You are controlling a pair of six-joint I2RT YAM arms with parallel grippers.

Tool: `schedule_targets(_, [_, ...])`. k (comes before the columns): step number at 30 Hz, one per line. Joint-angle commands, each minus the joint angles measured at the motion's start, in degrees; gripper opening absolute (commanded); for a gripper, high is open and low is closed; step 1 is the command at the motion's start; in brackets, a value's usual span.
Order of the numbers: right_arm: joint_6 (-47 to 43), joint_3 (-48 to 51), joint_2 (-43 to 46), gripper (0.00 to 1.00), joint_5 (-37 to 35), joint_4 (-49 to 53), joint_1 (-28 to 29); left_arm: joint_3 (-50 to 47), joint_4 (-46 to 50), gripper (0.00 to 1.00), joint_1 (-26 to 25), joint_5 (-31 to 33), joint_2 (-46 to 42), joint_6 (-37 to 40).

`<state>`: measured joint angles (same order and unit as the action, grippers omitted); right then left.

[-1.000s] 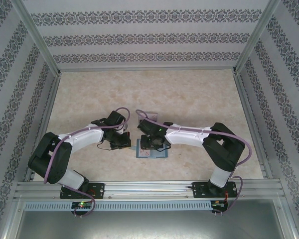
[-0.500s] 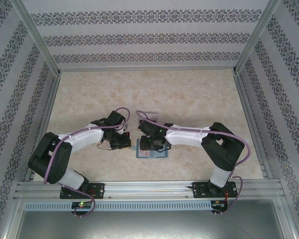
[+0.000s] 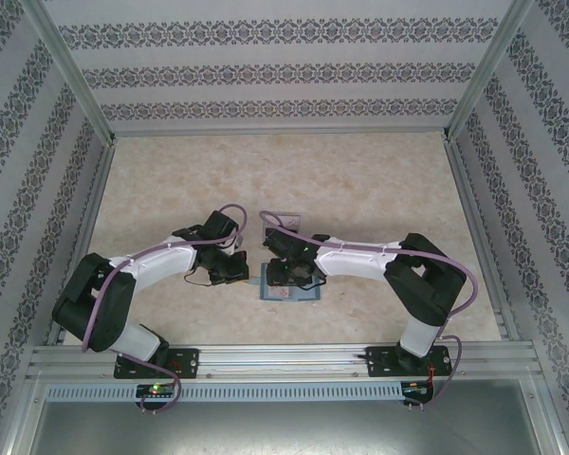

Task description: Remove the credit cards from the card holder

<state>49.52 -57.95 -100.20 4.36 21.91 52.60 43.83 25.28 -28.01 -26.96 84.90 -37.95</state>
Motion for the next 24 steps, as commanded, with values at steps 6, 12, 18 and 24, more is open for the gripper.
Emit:
schedule_targets(6, [0.04, 2.05, 3.52, 0.48, -0.8, 1.23, -0.57, 2.87, 6.21, 0.17, 0.21, 3.21, -3.95, -0.81])
schedule_targets(12, [-0.08, 2.66, 3.95, 0.49, 0.04, 0.93, -1.01, 6.11, 9.79, 0.25, 0.07, 6.11, -7.34, -1.19])
schedule_targets(18, [-0.27, 3.96, 3.37, 0.48, 1.37, -0.6, -1.53, 7.92, 7.02, 0.17, -3.37, 3.78, -4.55, -3.16])
schedule_targets(24, [-0.17, 5.7, 3.72, 0.46, 3.01, -2.93, -2.22, 8.85, 0.37, 0.09, -7.06, 0.45, 1.84, -5.91])
